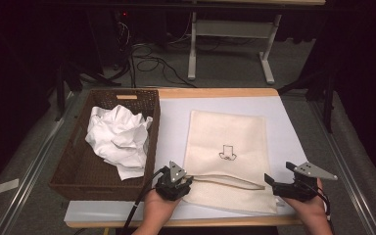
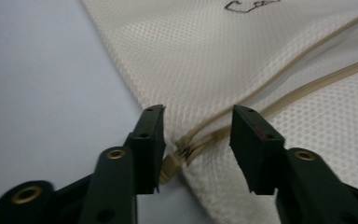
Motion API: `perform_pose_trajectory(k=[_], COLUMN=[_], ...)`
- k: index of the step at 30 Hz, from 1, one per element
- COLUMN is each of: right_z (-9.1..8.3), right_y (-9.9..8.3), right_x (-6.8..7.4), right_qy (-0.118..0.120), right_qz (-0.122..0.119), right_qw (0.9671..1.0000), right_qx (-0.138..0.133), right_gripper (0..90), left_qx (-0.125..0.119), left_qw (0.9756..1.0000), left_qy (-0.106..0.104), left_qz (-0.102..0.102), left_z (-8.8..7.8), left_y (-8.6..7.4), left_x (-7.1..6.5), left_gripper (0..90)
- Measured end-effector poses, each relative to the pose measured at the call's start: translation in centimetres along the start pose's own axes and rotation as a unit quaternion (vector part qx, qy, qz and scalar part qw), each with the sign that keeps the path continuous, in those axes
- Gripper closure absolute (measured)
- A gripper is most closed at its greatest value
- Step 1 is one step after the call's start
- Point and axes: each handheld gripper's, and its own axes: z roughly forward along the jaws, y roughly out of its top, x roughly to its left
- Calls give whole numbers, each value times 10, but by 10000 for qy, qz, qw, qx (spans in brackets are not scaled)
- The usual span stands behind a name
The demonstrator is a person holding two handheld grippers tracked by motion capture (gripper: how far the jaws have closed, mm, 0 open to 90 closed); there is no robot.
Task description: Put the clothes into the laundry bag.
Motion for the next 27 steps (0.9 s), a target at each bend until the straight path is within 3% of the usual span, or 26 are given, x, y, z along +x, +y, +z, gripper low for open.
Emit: perform_pose_trajectory(k=[4,6,8,10,12,15,16,19,20,22,23,24,27], right_z=[-2,-3,-4,-3,0,9,20,32,53,73,73,96,121], right_y=[0,0,-1,-2,-2,1,8,16,27,35,35,44,55], right_x=[-4,-6,-8,-11,-14,-19,-26,-32,-42,-50,-50,-59,-65], right_qy=[50,46,17,22,0,3,-45,-171,-376,-392,-392,-360,-447], right_qz=[99,202,232,295,341,423,563,546,620,718,718,916,986], right_qw=[9999,9997,9996,9994,9993,9991,9983,9981,9962,9939,9939,9911,9880], right_qx=[-91,-127,-154,-161,-123,12,146,219,474,734,734,895,1097], right_gripper=[147,161,184,221,242,293,305,341,353,380,380,399,409], left_qx=[-163,-283,-384,-406,-448,-454,-274,-177,-86,-37,-37,-28,-15], left_qw=[9986,9952,9923,9912,9921,9924,9927,9935,9925,9923,9923,9929,9930], left_qy=[-502,-919,-1142,-1237,-1164,-1119,-1163,-1110,-1188,-1210,-1210,-1172,-1169], left_qz=[-40,-189,-279,-248,-105,-224,-193,-178,-270,-274,-274,-221,-169], left_z=[-12,-24,-33,-37,-37,-31,-23,-20,-18,-18,-18,-19,-19], left_y=[4,7,8,6,0,-5,-5,-7,-9,-10,-10,-10,-9], left_x=[-5,-11,-14,-18,-20,-20,-19,-17,-15,-16,-16,-17,-18], left_gripper=[396,354,322,318,313,313,313,313,313,313,313,314,321])
